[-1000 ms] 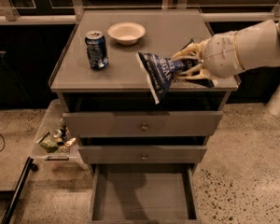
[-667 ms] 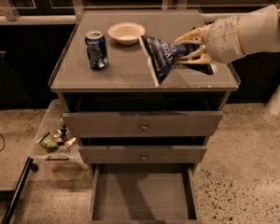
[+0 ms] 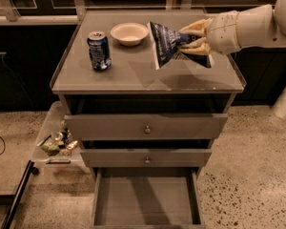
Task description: Pick blue chip bag from bottom drawer and place on counter
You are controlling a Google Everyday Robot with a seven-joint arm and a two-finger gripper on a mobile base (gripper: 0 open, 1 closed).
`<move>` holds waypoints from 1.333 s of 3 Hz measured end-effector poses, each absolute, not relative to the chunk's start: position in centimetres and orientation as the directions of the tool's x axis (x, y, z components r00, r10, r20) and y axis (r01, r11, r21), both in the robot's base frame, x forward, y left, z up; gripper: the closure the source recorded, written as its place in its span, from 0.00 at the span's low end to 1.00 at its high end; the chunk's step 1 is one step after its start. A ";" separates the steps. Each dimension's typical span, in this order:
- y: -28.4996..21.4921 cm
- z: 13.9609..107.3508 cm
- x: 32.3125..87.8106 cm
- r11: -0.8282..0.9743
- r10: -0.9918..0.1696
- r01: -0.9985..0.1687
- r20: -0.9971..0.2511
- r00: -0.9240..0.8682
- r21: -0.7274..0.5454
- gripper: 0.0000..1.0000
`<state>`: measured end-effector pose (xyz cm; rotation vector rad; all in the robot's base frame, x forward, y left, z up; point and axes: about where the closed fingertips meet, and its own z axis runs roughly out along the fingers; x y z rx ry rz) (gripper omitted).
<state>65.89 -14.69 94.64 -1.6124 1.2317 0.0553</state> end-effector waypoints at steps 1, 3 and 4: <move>-15.0 92.5 68.5 0.154 -0.674 -0.750 -0.623 0.397 -0.644 1.00; -15.8 87.8 72.0 0.279 -0.696 -0.784 -0.679 0.233 -0.555 1.00; -15.8 87.8 72.1 0.283 -0.694 -0.785 -0.682 0.229 -0.552 0.81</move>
Offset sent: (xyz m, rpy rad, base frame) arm 0.0686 -0.0195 -0.0735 0.0896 0.1767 -0.2305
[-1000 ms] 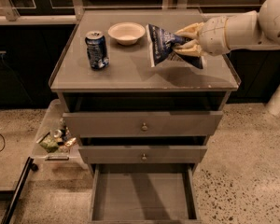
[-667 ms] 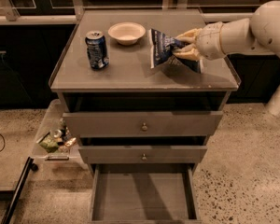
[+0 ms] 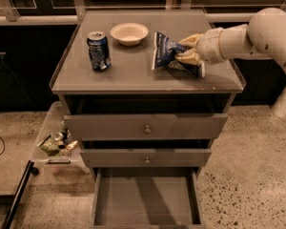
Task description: Pick blue chip bag from bottom drawer and place on counter
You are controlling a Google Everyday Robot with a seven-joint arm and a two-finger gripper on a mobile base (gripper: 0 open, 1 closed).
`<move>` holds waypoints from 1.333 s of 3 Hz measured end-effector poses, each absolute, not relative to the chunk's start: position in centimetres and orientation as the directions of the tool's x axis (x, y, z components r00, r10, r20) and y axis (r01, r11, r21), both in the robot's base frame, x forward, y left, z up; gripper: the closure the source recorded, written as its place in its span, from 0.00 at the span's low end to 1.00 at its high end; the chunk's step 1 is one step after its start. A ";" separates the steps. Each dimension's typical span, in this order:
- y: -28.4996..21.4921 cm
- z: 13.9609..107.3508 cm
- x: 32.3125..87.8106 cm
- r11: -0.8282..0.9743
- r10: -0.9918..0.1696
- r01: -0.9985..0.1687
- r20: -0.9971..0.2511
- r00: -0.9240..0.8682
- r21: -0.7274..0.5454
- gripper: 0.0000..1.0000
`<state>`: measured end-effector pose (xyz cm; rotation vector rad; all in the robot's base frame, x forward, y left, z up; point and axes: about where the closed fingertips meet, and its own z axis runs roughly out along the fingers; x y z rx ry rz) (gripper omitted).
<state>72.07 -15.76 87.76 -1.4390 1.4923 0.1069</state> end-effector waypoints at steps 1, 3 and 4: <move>-15.8 87.8 72.1 0.283 -0.694 -0.785 -0.682 0.229 -0.552 0.57; -15.7 87.8 72.1 0.283 -0.694 -0.785 -0.682 0.229 -0.552 0.11; -15.7 87.8 72.1 0.283 -0.694 -0.785 -0.682 0.229 -0.552 0.00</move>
Offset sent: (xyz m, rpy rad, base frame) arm 0.0000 0.0000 0.0000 0.0000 0.0000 0.0000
